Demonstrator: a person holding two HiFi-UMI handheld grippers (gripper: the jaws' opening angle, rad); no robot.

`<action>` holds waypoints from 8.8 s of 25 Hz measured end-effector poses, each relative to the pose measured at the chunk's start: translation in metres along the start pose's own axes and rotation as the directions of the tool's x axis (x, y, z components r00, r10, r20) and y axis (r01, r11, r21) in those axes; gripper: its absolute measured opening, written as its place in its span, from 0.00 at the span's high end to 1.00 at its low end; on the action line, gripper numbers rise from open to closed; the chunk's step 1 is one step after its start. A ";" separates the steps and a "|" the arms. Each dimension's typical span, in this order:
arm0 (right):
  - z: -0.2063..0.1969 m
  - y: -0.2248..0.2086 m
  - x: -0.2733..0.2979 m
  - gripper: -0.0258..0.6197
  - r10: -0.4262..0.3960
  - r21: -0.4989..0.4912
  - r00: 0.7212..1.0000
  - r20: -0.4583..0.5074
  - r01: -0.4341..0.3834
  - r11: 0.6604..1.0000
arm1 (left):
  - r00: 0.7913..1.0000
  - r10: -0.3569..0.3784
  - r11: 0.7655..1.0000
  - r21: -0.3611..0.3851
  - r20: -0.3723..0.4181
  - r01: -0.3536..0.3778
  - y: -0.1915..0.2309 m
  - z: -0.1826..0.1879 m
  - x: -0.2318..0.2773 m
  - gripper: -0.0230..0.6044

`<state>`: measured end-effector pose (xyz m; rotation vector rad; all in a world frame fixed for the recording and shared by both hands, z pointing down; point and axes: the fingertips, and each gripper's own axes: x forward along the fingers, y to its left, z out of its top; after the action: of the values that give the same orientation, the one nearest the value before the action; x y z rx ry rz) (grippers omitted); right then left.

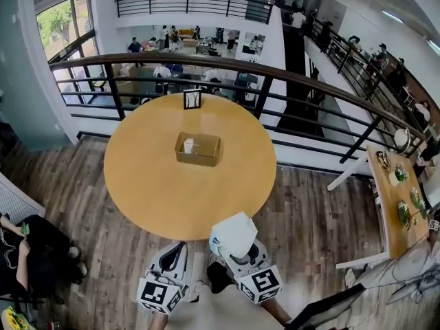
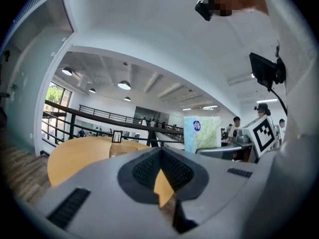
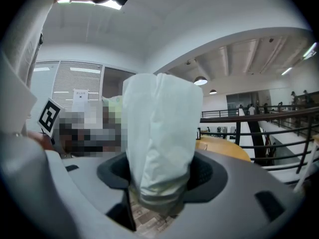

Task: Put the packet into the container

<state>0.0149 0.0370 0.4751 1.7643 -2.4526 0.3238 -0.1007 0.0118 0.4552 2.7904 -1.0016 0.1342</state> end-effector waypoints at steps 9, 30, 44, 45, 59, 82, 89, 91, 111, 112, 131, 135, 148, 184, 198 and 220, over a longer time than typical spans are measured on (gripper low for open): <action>0.015 -0.034 0.066 0.55 0.021 0.014 1.000 0.006 -0.021 1.000 | 0.999 0.035 0.999 0.008 -0.008 -0.035 0.051 0.015 0.047 0.96; 0.054 -0.136 0.204 0.55 0.154 0.004 0.987 -0.054 -0.154 0.988 | 0.978 0.194 0.980 -0.021 -0.074 -0.196 0.133 0.046 0.153 0.96; 0.041 -0.176 0.281 0.55 0.216 -0.177 0.955 -0.203 -0.253 0.951 | 0.947 0.266 0.955 -0.088 -0.177 -0.285 0.163 0.020 0.157 0.96; 0.039 -0.175 0.288 0.55 0.222 -0.201 0.949 -0.224 -0.268 0.942 | 0.948 0.265 0.955 -0.090 -0.178 -0.284 0.166 0.019 0.158 0.96; -0.009 -0.183 0.348 0.55 0.142 -0.480 0.833 -0.535 -0.438 0.760 | 0.942 0.279 0.948 -0.102 -0.186 -0.301 0.174 0.015 0.155 0.96; -0.104 -0.183 0.387 0.55 0.124 -0.226 0.369 -0.921 -0.765 0.603 | 0.917 0.355 0.920 -0.107 -0.178 -0.377 0.181 0.020 0.129 0.95; -0.138 -0.188 0.393 0.55 0.084 -0.177 0.287 -0.954 -0.768 0.616 | 0.904 0.385 0.906 -0.109 -0.184 -0.408 0.185 0.020 0.119 0.96; -0.144 -0.187 0.394 0.55 0.077 -0.173 0.278 -0.958 -0.767 0.617 | 0.901 0.392 0.903 -0.110 -0.185 -0.415 0.185 0.020 0.117 0.96; -0.138 -0.184 0.400 0.45 0.057 -0.215 0.309 -0.949 -0.771 0.600 | 0.907 0.377 0.910 -0.107 -0.185 -0.400 0.179 0.016 0.117 0.95; -0.134 -0.183 0.401 0.45 0.059 -0.223 0.320 -0.946 -0.769 0.599 | 0.908 0.376 0.911 -0.108 -0.185 -0.399 0.179 0.015 0.116 0.96; -0.035 -0.176 0.389 0.45 0.177 -0.298 0.496 -0.850 -0.730 0.615 | 0.933 0.327 0.934 -0.099 -0.150 -0.343 0.176 0.025 0.130 0.96; 0.000 -0.169 0.386 0.46 0.200 -0.369 0.577 -0.792 -0.713 0.596 | 0.936 0.319 0.938 -0.095 -0.148 -0.334 0.174 0.025 0.131 0.95; -0.021 -0.169 0.381 0.72 0.205 -0.308 0.826 -0.526 -0.409 0.859 | 0.934 0.324 0.937 -0.086 -0.151 -0.339 0.178 0.029 0.126 0.96; 0.039 -0.146 0.272 0.95 0.044 -0.200 0.996 -0.077 -0.059 0.978 | 0.964 0.259 0.966 0.035 -0.059 -0.257 0.141 0.045 0.093 0.95; 0.042 -0.066 0.119 0.95 -0.061 -0.129 0.995 0.078 0.071 0.989 | 0.994 0.110 0.992 0.065 -0.023 -0.109 0.063 0.026 0.039 0.96; -0.001 -0.016 0.011 0.96 -0.148 -0.102 0.986 0.076 0.155 0.983 | 1.000 0.017 0.998 0.058 -0.013 -0.016 -0.004 -0.001 -0.004 0.95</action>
<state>0.0265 0.0218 0.4804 1.9316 -2.3122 0.1177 -0.1011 0.0173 0.4554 2.8299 -1.0336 0.1868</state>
